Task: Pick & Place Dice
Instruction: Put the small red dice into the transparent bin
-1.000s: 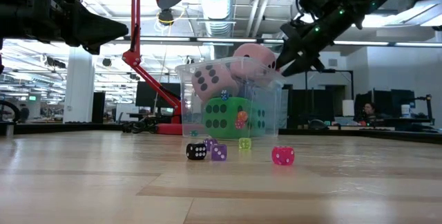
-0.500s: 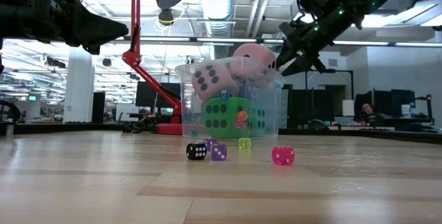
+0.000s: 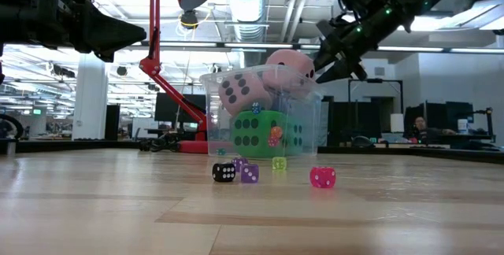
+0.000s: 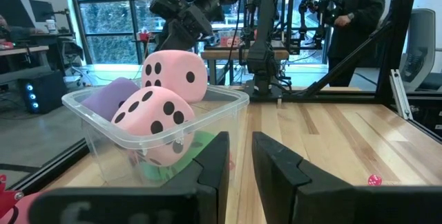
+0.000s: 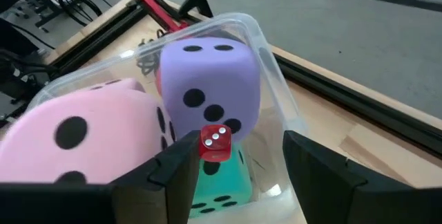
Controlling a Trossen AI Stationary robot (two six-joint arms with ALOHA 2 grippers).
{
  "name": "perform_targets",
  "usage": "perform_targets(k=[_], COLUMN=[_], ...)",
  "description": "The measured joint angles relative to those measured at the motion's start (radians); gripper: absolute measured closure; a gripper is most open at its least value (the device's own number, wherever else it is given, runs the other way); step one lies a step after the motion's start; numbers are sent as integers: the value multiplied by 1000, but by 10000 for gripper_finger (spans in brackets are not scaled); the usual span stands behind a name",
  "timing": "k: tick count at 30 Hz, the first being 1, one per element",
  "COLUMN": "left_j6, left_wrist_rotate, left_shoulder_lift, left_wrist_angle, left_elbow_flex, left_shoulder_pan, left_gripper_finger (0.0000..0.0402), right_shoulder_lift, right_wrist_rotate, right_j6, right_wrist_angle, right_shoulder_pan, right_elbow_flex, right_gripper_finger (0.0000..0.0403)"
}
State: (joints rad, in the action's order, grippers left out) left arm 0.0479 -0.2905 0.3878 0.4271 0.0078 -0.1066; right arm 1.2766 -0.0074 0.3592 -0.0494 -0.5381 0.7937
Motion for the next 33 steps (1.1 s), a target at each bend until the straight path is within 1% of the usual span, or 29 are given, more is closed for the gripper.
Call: perform_targets(k=[12, 29, 33], left_j6=[0, 0, 0], left_wrist_rotate=[0, 0, 0], left_shoulder_lift=[0, 0, 0], left_wrist_angle=[0, 0, 0], left_elbow_flex=[0, 0, 0], left_shoulder_pan=[0, 0, 0], left_gripper_finger=[349, 349, 349], right_shoulder_lift=[0, 7, 7], right_wrist_rotate=[4, 8, 8], right_j6=[-45, -45, -45], right_wrist_angle=[23, 32, 34], right_shoulder_pan=[53, 24, 27], right_elbow_flex=[0, -1, -1], right_gripper_finger=[203, 203, 212])
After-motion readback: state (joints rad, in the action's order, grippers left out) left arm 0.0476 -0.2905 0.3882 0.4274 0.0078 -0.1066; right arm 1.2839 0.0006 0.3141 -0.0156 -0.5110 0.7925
